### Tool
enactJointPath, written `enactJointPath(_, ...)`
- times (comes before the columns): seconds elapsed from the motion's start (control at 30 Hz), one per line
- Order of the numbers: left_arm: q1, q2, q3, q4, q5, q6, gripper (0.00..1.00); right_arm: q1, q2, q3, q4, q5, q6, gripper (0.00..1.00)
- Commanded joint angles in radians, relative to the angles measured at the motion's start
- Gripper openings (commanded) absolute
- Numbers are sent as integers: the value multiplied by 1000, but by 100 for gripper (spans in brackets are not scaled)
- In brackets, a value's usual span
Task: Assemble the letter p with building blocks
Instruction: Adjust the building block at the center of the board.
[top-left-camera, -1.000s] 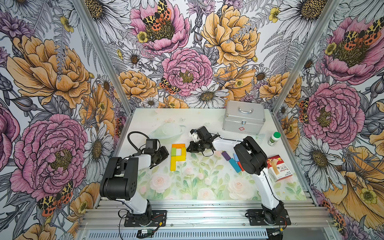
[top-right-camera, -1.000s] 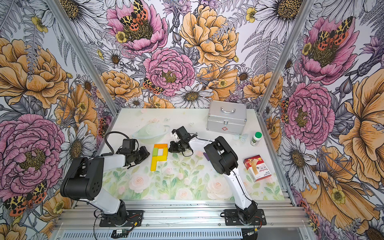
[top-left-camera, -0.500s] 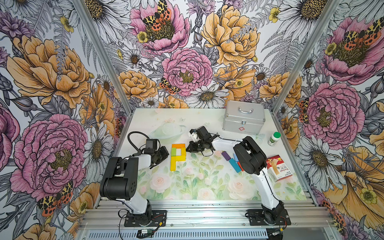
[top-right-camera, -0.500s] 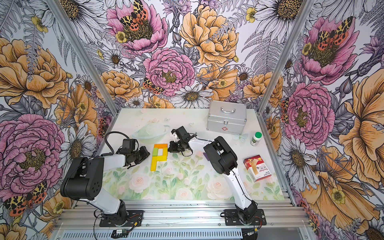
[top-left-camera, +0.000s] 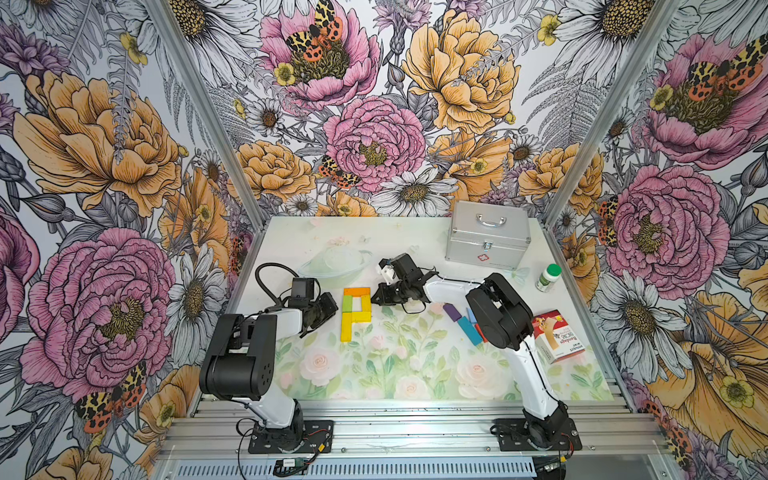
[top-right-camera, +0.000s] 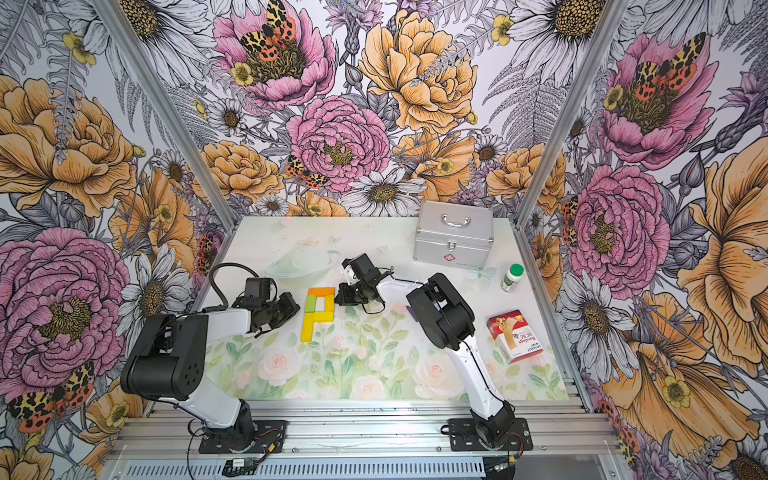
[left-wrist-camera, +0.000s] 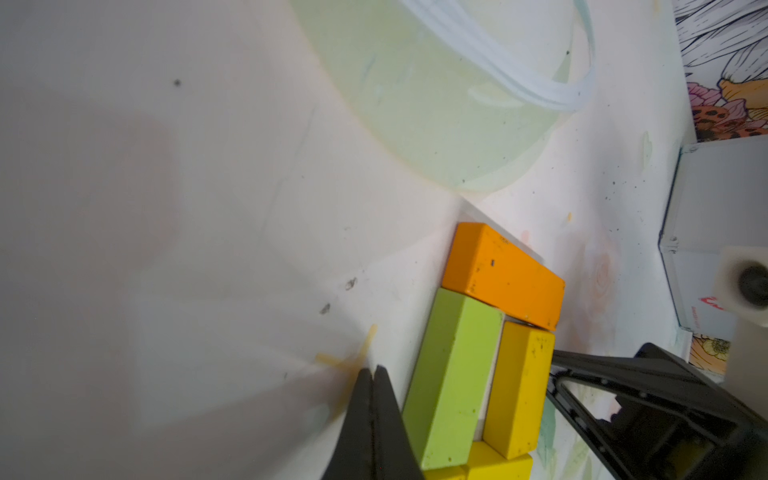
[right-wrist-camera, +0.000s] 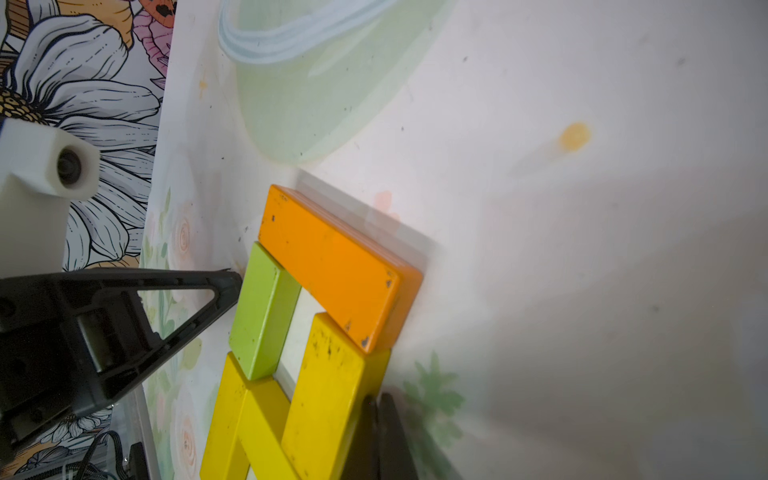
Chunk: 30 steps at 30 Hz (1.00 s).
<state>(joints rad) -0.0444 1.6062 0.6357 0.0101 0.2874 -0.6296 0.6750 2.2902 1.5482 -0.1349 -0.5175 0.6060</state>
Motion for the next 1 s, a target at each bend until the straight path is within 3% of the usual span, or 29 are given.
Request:
enactJointPath(0.0,13,9,-18,4,17,18,4,8,32,-83,-149,77,-4,2)
enactJointPath(0.97,15,-1,-27,5,19,18,3,37,15,-109,-140,37,-12,2)
